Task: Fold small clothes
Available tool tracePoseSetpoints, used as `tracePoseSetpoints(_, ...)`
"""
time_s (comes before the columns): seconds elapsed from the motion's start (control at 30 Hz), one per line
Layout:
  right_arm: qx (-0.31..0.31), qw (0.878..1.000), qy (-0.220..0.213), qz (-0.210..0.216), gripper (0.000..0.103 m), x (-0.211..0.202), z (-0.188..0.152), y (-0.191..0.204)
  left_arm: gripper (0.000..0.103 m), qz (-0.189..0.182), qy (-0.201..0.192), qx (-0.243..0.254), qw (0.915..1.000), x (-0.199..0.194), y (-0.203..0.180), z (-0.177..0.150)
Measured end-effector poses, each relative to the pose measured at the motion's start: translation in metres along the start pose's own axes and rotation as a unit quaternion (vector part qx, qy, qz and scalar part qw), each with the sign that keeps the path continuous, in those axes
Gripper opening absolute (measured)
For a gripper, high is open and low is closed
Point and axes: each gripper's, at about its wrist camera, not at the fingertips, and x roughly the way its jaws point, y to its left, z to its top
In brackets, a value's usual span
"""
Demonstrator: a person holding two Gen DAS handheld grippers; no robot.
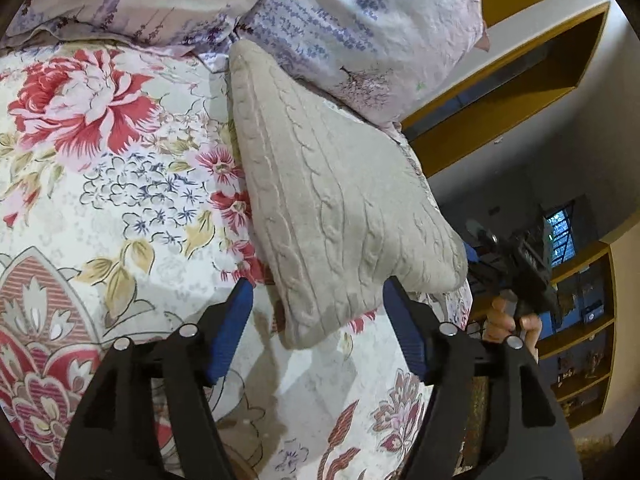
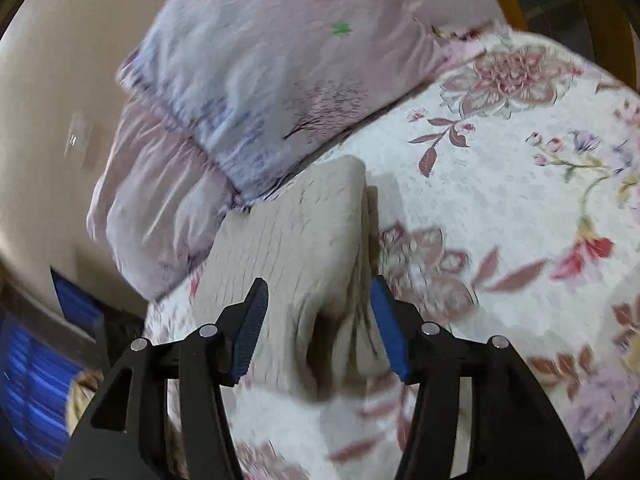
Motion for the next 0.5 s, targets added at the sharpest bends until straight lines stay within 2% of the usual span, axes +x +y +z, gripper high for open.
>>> tracePoseSetpoints(0.03, 0.012, 1.0, 0.008, 0.0, 0.055, 0.009, 0.005, -0.004, 0.068, 0.001, 0.002, -0.002, 1.0, 0.003, 0.0, 0.0)
tracePoseSetpoints(0.1, 0.027, 0.999, 0.023, 0.002, 0.045, 0.025, 0.011, -0.008, 0.068, 0.002, 0.008, -0.004, 1.0, 0.009, 0.001, 0.002)
tracePoseSetpoints(0.13, 0.02, 0.999, 0.03, 0.004, 0.024, 0.033, 0.013, -0.006, 0.069, 0.001, 0.009, -0.005, 0.9999, 0.009, 0.001, 0.002)
tracePoseSetpoints(0.17, 0.006, 0.999, 0.032, 0.0, 0.011, 0.036, 0.012, -0.002, 0.07, -0.001, 0.008, -0.004, 1.0, 0.01, 0.001, 0.003)
tracePoseSetpoints(0.27, -0.1, 0.993, -0.024, -0.054, 0.009, 0.025, 0.012, 0.03, 0.072, 0.001, 0.006, 0.001, 1.0, 0.011, -0.001, 0.004)
tracePoseSetpoints(0.33, -0.155, 0.981, -0.073, -0.089, 0.008, 0.012, 0.013, 0.049, 0.073, 0.004, 0.005, 0.005, 1.0, 0.01, -0.002, 0.004)
tracePoseSetpoints(0.37, -0.165, 0.977, -0.082, -0.106, 0.007, 0.01, 0.014, 0.05, 0.073, 0.006, 0.004, 0.007, 0.9999, 0.012, -0.003, 0.005)
tracePoseSetpoints(0.43, -0.174, 0.97, -0.078, -0.151, 0.007, 0.018, 0.016, 0.045, 0.075, 0.007, 0.001, 0.011, 0.9999, 0.013, -0.004, 0.005)
tracePoseSetpoints(0.5, -0.157, 0.966, -0.035, -0.201, 0.007, 0.04, 0.012, 0.025, 0.077, 0.006, -0.001, 0.015, 0.9999, 0.014, -0.004, 0.005)
